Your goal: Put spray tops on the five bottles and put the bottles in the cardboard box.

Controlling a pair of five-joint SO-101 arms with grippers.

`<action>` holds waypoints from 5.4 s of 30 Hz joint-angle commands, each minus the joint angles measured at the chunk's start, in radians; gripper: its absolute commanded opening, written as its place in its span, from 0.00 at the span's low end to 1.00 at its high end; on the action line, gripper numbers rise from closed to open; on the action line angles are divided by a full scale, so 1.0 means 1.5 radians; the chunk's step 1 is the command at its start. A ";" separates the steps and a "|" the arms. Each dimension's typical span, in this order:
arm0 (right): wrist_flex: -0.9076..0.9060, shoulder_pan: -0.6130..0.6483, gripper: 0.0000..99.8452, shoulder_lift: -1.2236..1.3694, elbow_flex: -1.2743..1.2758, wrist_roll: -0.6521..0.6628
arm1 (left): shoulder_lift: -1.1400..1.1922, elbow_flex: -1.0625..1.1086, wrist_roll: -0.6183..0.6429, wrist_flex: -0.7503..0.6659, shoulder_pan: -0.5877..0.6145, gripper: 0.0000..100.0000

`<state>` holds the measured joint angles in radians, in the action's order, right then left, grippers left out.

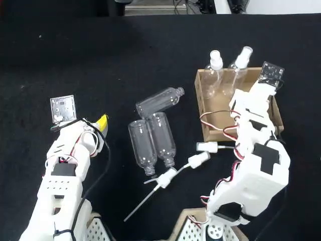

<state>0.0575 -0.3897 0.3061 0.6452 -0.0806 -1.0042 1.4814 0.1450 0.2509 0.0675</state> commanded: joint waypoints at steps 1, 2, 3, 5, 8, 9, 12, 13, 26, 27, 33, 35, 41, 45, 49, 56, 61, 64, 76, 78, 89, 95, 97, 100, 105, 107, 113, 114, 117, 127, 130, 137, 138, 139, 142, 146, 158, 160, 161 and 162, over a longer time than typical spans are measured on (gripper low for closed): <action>0.013 0.013 0.01 -0.018 -0.035 0.005 | -0.009 -0.008 0.006 -0.013 0.003 0.21; 0.013 0.014 0.01 -0.018 -0.035 0.005 | -0.009 -0.008 0.006 -0.013 0.003 0.21; 0.013 0.015 0.01 -0.018 -0.035 0.005 | -0.009 -0.008 0.006 -0.013 0.003 0.21; 0.013 0.015 0.01 -0.018 -0.035 0.005 | -0.009 -0.008 0.006 -0.013 0.003 0.21; 0.014 0.015 0.01 -0.018 -0.035 0.005 | -0.009 -0.008 0.006 -0.013 0.003 0.21; 0.014 0.015 0.01 -0.018 -0.035 0.005 | -0.009 -0.008 0.006 -0.013 0.003 0.21; 0.015 0.016 0.01 -0.018 -0.035 0.005 | -0.009 -0.008 0.006 -0.013 0.003 0.21; 0.015 0.016 0.01 -0.018 -0.035 0.005 | -0.009 -0.008 0.006 -0.013 0.003 0.21; 0.016 0.020 0.01 -0.018 -0.035 0.005 | -0.009 -0.008 0.006 -0.013 0.003 0.21; 0.016 0.020 0.01 -0.018 -0.035 0.005 | -0.009 -0.008 0.006 -0.013 0.003 0.21; 0.016 0.003 0.02 -0.022 -0.038 0.000 | -0.009 -0.008 0.006 -0.013 0.003 0.21; 0.012 0.001 0.02 -0.041 -0.033 0.000 | -0.009 -0.008 0.006 -0.013 0.003 0.21; 0.012 -0.003 0.02 -0.161 0.022 0.005 | -0.009 -0.008 0.006 -0.013 0.003 0.21; -0.009 -0.024 0.02 -0.275 0.062 0.006 | -0.009 -0.008 0.006 -0.013 0.003 0.21; -0.164 -0.053 0.06 -0.386 0.054 0.061 | -0.009 -0.008 0.006 -0.013 0.005 0.21; -0.503 -0.106 0.12 -0.531 -0.019 0.154 | -0.009 -0.008 0.006 -0.010 0.006 0.21; -0.789 -0.101 0.13 -0.607 -0.080 0.268 | -0.009 -0.008 0.006 -0.009 0.007 0.21; -0.903 -0.090 0.13 -0.644 -0.103 0.333 | -0.009 -0.008 0.006 -0.009 0.008 0.21; -1.087 0.350 0.13 -0.775 -0.096 0.306 | -0.011 -0.031 0.012 -0.011 0.118 0.21; -1.048 0.464 0.13 -0.766 -0.078 0.249 | -0.011 -0.037 0.012 -0.012 0.154 0.21; -0.761 0.717 0.15 -0.505 -0.022 0.072 | -0.010 -0.048 0.140 -0.013 0.269 0.21; -0.667 0.736 0.23 -0.381 -0.025 0.038 | -0.010 -0.048 0.139 -0.013 0.267 0.21; -0.655 0.736 0.23 -0.338 -0.035 0.038 | -0.010 -0.048 0.139 -0.013 0.266 0.21; -0.657 0.735 0.23 -0.275 -0.064 0.038 | -0.010 -0.048 0.139 -0.013 0.266 0.21; -0.658 0.712 0.23 -0.207 -0.087 0.038 | -0.010 -0.048 0.139 -0.013 0.266 0.21; -0.658 0.713 0.23 -0.199 -0.085 0.038 | -0.010 -0.048 0.139 -0.013 0.264 0.21; -0.682 0.731 0.23 -0.182 -0.083 0.043 | -0.010 -0.043 0.135 -0.013 0.230 0.21; -0.693 0.731 0.21 -0.180 -0.084 0.044 | -0.010 -0.043 0.135 -0.013 0.230 0.21; -0.704 0.725 0.05 -0.188 -0.087 0.044 | -0.010 -0.044 0.135 -0.013 0.232 0.21; -0.913 0.647 0.02 -0.481 -0.174 0.084 | -0.010 -0.042 0.135 -0.013 0.230 0.21; -0.988 0.536 0.02 -0.584 -0.237 0.114 | -0.010 -0.042 0.135 -0.013 0.230 0.21; -1.099 0.082 0.02 -0.691 -0.283 0.187 | -0.010 -0.041 0.135 -0.013 0.229 0.21; -1.093 0.016 0.02 -0.692 -0.272 0.215 | -0.010 -0.041 0.135 -0.013 0.229 0.21; -1.080 -0.050 0.02 -0.692 -0.257 0.249 | -0.010 -0.041 0.135 -0.013 0.229 0.21; -0.993 -0.220 0.02 -0.692 -0.185 0.350 | -0.010 -0.040 0.135 -0.013 0.229 0.21; -0.840 -0.376 0.02 -0.691 -0.034 0.415 | -0.010 -0.040 0.135 -0.013 0.228 0.21; -0.600 -0.465 0.16 -0.691 0.273 0.392 | -0.009 -0.040 0.135 -0.009 0.228 0.21; -0.600 -0.461 0.19 -0.692 0.277 0.377 | -0.009 -0.040 0.135 -0.009 0.228 0.21; -0.600 -0.454 0.20 -0.692 0.277 0.370 | -0.009 -0.040 0.135 -0.009 0.228 0.21; -0.600 -0.448 0.20 -0.692 0.277 0.365 | -0.009 -0.040 0.135 -0.009 0.228 0.21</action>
<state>-0.8707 -1.0694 -0.6989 1.0687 0.4918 -1.0042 1.4814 0.3414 0.2509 0.4219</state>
